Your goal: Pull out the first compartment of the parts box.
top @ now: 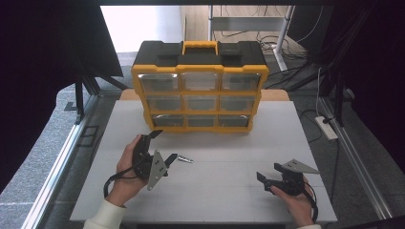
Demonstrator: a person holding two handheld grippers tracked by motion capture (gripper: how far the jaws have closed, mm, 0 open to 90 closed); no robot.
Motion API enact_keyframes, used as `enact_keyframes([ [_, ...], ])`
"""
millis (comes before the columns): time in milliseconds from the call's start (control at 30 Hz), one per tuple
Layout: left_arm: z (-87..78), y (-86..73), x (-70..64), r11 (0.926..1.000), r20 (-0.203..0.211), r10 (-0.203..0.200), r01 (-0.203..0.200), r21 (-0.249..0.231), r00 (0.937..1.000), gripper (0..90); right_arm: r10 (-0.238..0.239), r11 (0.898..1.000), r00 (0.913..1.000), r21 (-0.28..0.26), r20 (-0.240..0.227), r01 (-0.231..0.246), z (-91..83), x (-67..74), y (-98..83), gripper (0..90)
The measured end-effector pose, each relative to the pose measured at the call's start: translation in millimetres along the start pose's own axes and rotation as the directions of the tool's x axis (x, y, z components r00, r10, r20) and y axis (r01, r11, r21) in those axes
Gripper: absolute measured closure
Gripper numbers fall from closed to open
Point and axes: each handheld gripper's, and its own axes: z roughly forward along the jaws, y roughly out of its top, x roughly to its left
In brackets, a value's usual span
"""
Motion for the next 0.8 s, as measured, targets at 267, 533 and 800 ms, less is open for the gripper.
enact_keyframes([
  [267,1.9,1.8,5.7,1.0000,-0.008,0.009,-0.009,-0.003,0.9999,8.3,-0.003,1.000,1.0000,0.003,0.002,0.003,0.7,0.3,-0.4,15.7],
  [533,5.2,5.3,13.7,0.9999,-0.027,0.016,-0.016,0.001,0.9995,8.3,-0.005,1.000,1.0000,0.006,0.004,0.005,0.8,-0.2,-0.8,15.7],
  [800,6.5,11.5,20.7,0.9994,-0.040,0.034,-0.034,0.009,0.9986,8.3,-0.006,1.000,1.0000,0.006,0.004,0.006,0.6,-0.1,-0.8,15.7],
])
